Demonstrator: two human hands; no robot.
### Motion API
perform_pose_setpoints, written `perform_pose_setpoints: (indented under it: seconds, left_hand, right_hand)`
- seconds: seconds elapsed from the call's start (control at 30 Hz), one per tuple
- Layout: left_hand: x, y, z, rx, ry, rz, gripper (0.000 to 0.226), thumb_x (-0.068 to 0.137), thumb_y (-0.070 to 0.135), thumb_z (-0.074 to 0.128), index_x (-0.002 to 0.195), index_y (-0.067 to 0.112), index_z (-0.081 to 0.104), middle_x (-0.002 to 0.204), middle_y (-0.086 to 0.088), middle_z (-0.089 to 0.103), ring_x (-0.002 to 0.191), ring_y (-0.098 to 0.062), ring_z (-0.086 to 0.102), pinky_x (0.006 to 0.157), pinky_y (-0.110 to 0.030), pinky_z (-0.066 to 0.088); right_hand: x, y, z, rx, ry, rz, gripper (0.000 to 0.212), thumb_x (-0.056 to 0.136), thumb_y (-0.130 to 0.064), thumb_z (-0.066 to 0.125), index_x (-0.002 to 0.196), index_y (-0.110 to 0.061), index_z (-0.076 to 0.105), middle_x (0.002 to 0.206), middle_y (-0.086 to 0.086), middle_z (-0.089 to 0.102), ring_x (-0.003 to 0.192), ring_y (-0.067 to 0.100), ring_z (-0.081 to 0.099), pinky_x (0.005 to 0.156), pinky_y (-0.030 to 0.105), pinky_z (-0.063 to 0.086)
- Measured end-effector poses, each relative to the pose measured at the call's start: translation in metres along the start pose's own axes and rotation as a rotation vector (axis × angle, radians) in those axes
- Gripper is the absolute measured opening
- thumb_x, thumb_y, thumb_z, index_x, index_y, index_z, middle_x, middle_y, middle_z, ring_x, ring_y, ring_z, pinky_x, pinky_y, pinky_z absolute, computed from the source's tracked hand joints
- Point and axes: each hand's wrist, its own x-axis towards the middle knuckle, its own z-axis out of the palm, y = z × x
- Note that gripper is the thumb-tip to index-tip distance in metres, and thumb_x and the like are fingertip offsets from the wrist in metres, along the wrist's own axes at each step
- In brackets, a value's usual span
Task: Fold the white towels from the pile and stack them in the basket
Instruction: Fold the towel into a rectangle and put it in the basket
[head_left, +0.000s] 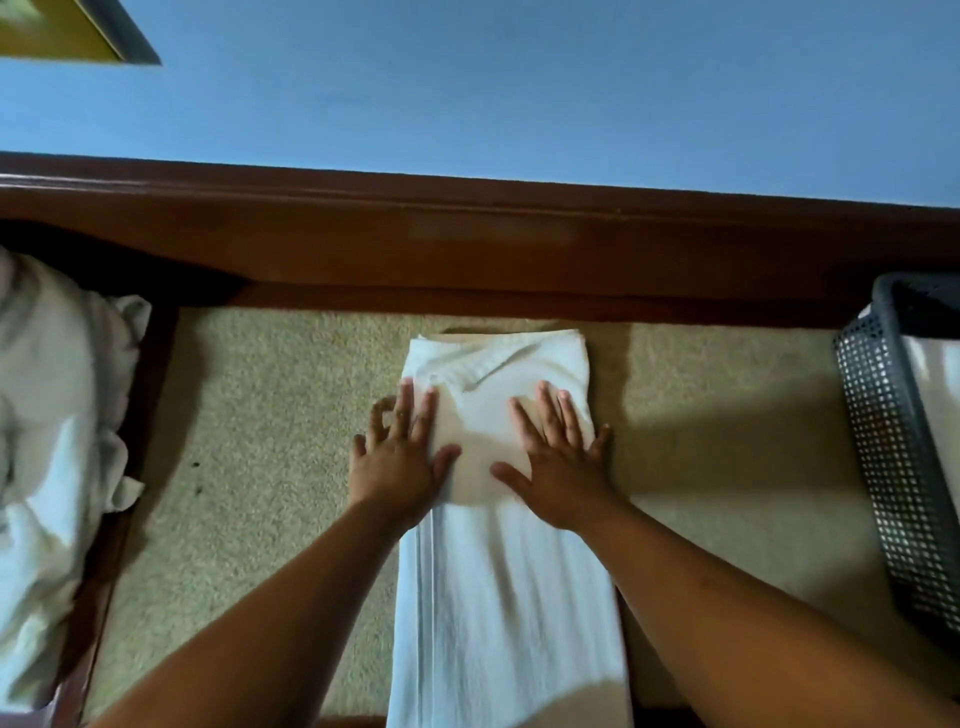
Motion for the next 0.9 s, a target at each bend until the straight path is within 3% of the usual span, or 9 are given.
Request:
perform_pose_setpoints:
  seconds: [0.2,0.3,0.37,0.43,0.5,0.6,0.67,0.8,0.9]
  left_hand:
    - [0.062,0.002,-0.027,-0.222,0.092,-0.124,0.082,0.094,0.073,0.033,0.158,0.041,-0.009,0.166,-0.01,0.009,0.144,-0.041,0.024,0.115,-0.055,0.027]
    - [0.086,-0.005,-0.035,-0.582,0.213,-0.109,0.054,0.102,0.054,0.04,0.153,0.045,0.026,0.147,-0.012,0.035,0.125,-0.036,0.048,0.108,-0.056,0.042]
    - [0.097,-0.014,-0.041,-0.726,0.249,-0.018,0.037,0.105,0.033,0.044,0.142,0.033,0.05,0.125,-0.006,0.044,0.107,-0.022,0.053,0.1,-0.051,0.051]
    - [0.107,-0.024,-0.047,-0.734,0.173,0.011,0.029,0.103,0.028,0.052,0.129,0.021,0.061,0.117,-0.003,0.046,0.102,-0.021,0.054,0.094,-0.048,0.055]
    - [0.115,-0.031,-0.053,-0.71,0.067,0.06,0.027,0.098,0.034,0.062,0.121,0.021,0.065,0.117,-0.003,0.047,0.104,-0.022,0.057,0.089,-0.045,0.058]
    - [0.129,-0.034,-0.061,-0.529,0.059,0.129,0.027,0.095,0.033,0.066,0.118,0.018,0.067,0.114,-0.002,0.048,0.1,-0.021,0.055,0.081,-0.031,0.048]
    - [0.138,-0.033,-0.063,-0.508,0.115,0.071,0.024,0.096,0.03,0.065,0.115,0.015,0.069,0.113,-0.005,0.047,0.096,-0.02,0.05,0.08,-0.027,0.041]
    - [0.134,-0.015,-0.055,-0.595,0.229,-0.102,0.02,0.095,0.029,0.063,0.109,0.016,0.068,0.109,-0.001,0.046,0.091,-0.02,0.051,0.08,-0.028,0.044]
    - [0.115,-0.007,-0.046,-0.746,0.349,-0.233,0.023,0.091,0.035,0.069,0.108,0.021,0.063,0.111,0.0,0.05,0.089,-0.018,0.055,0.079,-0.026,0.042]
  right_hand:
    - [0.073,-0.003,-0.03,-0.047,0.157,0.013,0.085,0.086,-0.087,0.022,0.154,-0.049,-0.011,0.165,-0.005,-0.023,0.152,0.021,-0.02,0.111,0.071,-0.005]
    - [0.095,-0.008,-0.038,-0.008,0.194,0.012,0.081,0.089,-0.083,0.022,0.157,-0.045,0.001,0.168,-0.002,-0.006,0.154,0.022,-0.012,0.112,0.067,-0.011]
    - [0.106,-0.008,-0.047,0.052,0.208,0.006,0.074,0.093,-0.074,0.031,0.157,-0.039,0.015,0.165,0.001,0.015,0.153,0.024,0.007,0.114,0.063,-0.011]
    - [0.114,-0.006,-0.058,0.073,0.26,-0.035,0.064,0.095,-0.059,0.043,0.152,-0.032,0.033,0.15,0.001,0.037,0.143,0.026,0.03,0.118,0.059,-0.005]
    - [0.118,-0.001,-0.068,0.077,0.268,-0.103,0.055,0.09,-0.048,0.05,0.142,-0.03,0.047,0.136,0.0,0.048,0.133,0.027,0.041,0.12,0.053,0.008]
    - [0.122,0.003,-0.076,0.107,0.225,-0.18,0.043,0.091,-0.036,0.058,0.133,-0.029,0.055,0.132,0.0,0.051,0.125,0.026,0.043,0.105,0.042,0.03]
    - [0.128,0.003,-0.077,0.093,0.202,-0.196,0.038,0.096,-0.035,0.053,0.133,-0.029,0.056,0.133,0.0,0.05,0.124,0.027,0.042,0.099,0.04,0.03]
    - [0.131,-0.004,-0.072,0.087,0.216,-0.117,0.037,0.096,-0.036,0.054,0.132,-0.03,0.056,0.133,0.001,0.048,0.123,0.03,0.044,0.107,0.046,0.028]
    - [0.11,-0.014,-0.054,0.112,0.45,0.022,0.052,0.09,-0.04,0.063,0.141,-0.032,0.053,0.144,0.007,0.042,0.128,0.033,0.041,0.113,0.054,0.025]
